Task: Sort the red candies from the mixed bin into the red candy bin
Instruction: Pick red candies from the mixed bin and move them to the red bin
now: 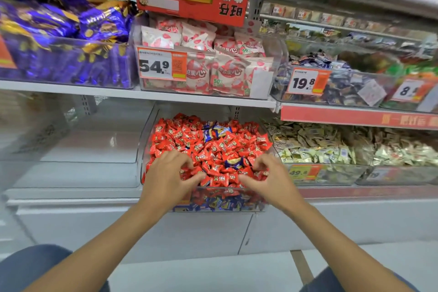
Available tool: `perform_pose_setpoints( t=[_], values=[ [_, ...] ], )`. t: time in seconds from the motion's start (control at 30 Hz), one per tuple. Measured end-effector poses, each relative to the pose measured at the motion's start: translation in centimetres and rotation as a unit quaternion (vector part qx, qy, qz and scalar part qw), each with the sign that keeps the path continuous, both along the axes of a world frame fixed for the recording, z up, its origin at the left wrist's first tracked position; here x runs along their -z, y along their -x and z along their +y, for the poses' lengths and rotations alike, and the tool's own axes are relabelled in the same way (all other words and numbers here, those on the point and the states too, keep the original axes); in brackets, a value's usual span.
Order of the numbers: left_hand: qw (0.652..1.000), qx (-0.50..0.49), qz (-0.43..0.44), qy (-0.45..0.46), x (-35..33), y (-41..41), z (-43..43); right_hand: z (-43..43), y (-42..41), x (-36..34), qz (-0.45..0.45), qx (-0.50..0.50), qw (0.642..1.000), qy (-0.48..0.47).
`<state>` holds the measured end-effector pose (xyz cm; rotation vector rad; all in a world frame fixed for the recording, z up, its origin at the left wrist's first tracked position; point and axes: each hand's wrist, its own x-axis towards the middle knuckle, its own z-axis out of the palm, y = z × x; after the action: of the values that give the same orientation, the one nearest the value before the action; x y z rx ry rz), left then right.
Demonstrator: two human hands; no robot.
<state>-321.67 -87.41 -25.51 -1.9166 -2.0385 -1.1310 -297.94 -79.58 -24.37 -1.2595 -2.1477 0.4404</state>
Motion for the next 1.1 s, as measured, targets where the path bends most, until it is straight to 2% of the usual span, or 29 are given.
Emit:
perform_pose_setpoints(
  t=[0.07,0.1,0.23,0.3,0.4,0.5,0.63,0.73,0.9,1.1],
  values=[
    [1.000,-0.017,0.005,-0.011,-1.0,0.6,1.8,1.3,1.1,-2.3,0.019,-0.011,0.999,-0.035],
    [0.999,-0.028,0.025,0.013,-1.4,0.8,3.0,2.3,1.7,-3.0,0.003,-0.012,0.999,-0.046],
    [0.973,-0.045,0.096,0.204,-2.0,1.6,8.0,7.2,4.2,-3.0,-0.115,-0.012,0.993,0.014],
    [0.957,-0.042,0.146,0.247,-1.3,2.2,9.3,8.9,5.0,-1.9,-0.169,-0.012,0.985,0.043],
    [0.951,-0.046,0.206,0.228,-0.7,2.9,10.1,10.1,5.3,-0.9,-0.206,-0.045,0.977,0.036],
    [0.954,-0.042,0.211,0.210,-0.7,2.7,10.2,10.0,5.2,-0.8,-0.161,-0.083,0.983,0.010],
    [0.974,-0.011,0.148,0.174,-1.3,2.1,9.9,10.0,5.2,-1.0,-0.137,-0.076,0.986,-0.050],
    [0.980,0.017,0.137,0.142,-1.8,2.4,9.5,10.1,4.9,-1.6,-0.114,-0.077,0.987,-0.082],
    [0.989,0.054,0.058,0.123,-2.3,3.4,8.7,10.0,3.9,-2.6,-0.052,-0.066,0.995,-0.053],
    [0.992,0.067,0.003,0.105,-3.4,3.3,8.8,10.3,3.5,-3.3,-0.045,-0.092,0.994,0.035]
  ],
)
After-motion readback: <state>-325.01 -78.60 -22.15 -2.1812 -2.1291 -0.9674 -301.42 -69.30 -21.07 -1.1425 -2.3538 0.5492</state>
